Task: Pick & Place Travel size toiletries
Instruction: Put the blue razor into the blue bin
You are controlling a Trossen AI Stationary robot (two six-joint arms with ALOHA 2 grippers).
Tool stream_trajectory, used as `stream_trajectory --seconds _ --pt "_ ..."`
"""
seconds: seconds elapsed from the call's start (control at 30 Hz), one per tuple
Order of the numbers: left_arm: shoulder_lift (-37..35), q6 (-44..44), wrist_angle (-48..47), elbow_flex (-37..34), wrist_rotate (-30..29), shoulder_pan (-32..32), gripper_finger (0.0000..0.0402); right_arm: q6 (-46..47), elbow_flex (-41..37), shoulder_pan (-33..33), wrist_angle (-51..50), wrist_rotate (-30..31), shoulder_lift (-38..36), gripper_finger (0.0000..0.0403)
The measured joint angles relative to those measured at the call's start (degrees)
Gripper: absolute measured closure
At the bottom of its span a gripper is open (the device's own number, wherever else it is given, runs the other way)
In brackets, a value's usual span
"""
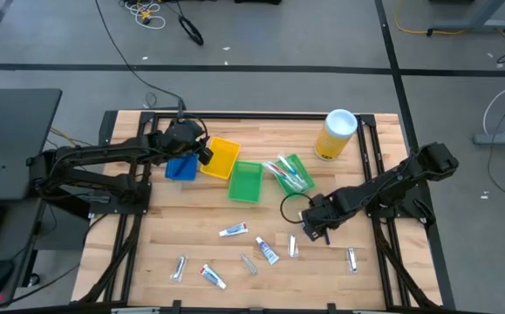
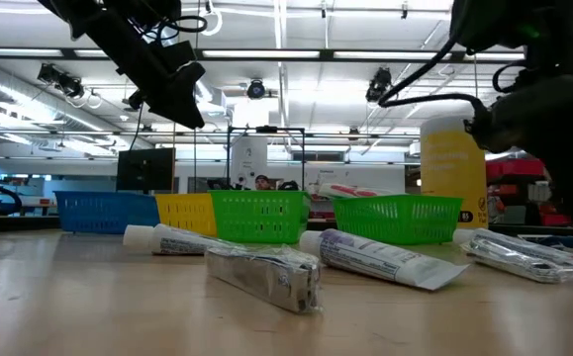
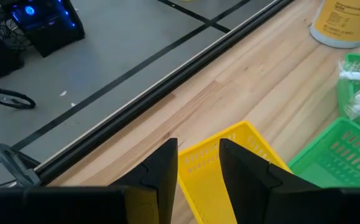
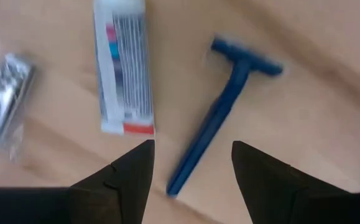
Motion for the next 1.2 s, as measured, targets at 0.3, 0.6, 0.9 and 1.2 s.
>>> stream_trajectory --seconds 0.3,0.6,0.9,1.2 --pt "0.0 -0.5 0.0 0.0 0.8 0.0 0.0276 0.8 0.0 -0.4 -0.6 7.4 0.0 0.0181" --pt "0.0 -0.4 0.0 0.0 1.6 0.0 0.0276 4.2 -4.2 -0.5 3.5 4.9 0.2 0.0207" --pt "0.0 -0.4 0.0 0.0 1.6 0.0 0.0276 4.6 -7.0 -1.9 6.2 6.8 0.0 0.0232" --pt "0.0 -0.4 0.0 0.0 1.5 0.0 0.0276 4.3 -7.0 -2.9 5.4 6.3 0.1 0.0269"
